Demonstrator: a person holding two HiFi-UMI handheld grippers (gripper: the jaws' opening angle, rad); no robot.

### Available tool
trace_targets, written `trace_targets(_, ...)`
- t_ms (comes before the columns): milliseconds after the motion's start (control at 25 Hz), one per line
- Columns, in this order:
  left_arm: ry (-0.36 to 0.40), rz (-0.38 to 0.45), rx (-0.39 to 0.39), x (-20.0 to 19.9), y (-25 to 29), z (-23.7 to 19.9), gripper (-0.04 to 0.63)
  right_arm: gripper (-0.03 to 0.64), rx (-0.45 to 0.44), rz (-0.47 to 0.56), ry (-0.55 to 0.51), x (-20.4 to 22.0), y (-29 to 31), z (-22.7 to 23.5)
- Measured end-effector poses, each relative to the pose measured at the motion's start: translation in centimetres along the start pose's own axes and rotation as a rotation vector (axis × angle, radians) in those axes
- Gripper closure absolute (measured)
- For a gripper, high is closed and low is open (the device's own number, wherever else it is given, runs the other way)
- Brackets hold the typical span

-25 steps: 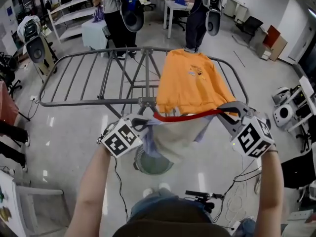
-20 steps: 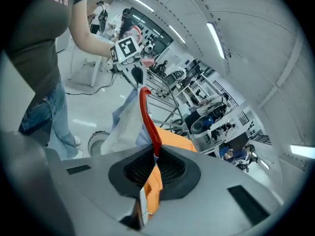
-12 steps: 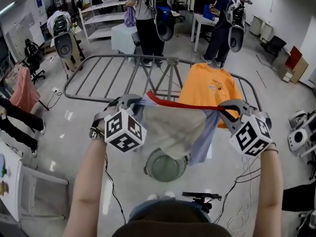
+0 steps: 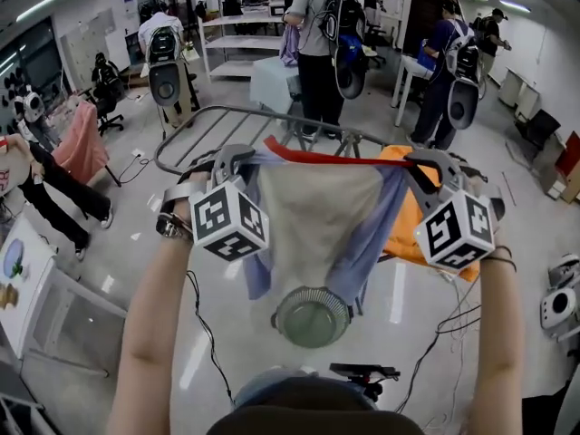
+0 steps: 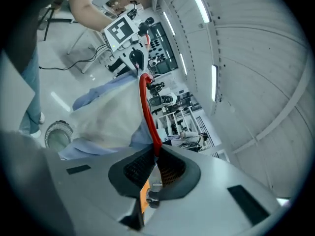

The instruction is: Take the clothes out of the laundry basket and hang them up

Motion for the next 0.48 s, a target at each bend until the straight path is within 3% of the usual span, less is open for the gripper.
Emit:
trace_targets(120,0.032,-0.025,-0.061,-0.3,-0.7,-2.7,0.569,0.606,0.018,0.03,-0.039,-1.1,0.5,2.5)
trace_targets(320,0.097,-0.052,-0.188,1.1,-1.4,-4.3,0.569,0.606,0.073,0.066,-0.059,-3.1,1.2,2.9)
trace_targets(480,0.153,-0.059,-0.26,1.7,-0.7,-6.8,0.569,0.606,0.145,0.045,-0.09,-4.6,2.4,5.1)
Point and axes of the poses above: the fingertips, and each gripper's own axes: y forward along the fingers, z to its right, x out of its underside, the point moved 5 cm from there along -y, backward along the fingers, and after that the axes turned 3 degrees about -x, right-handed, at the moved point
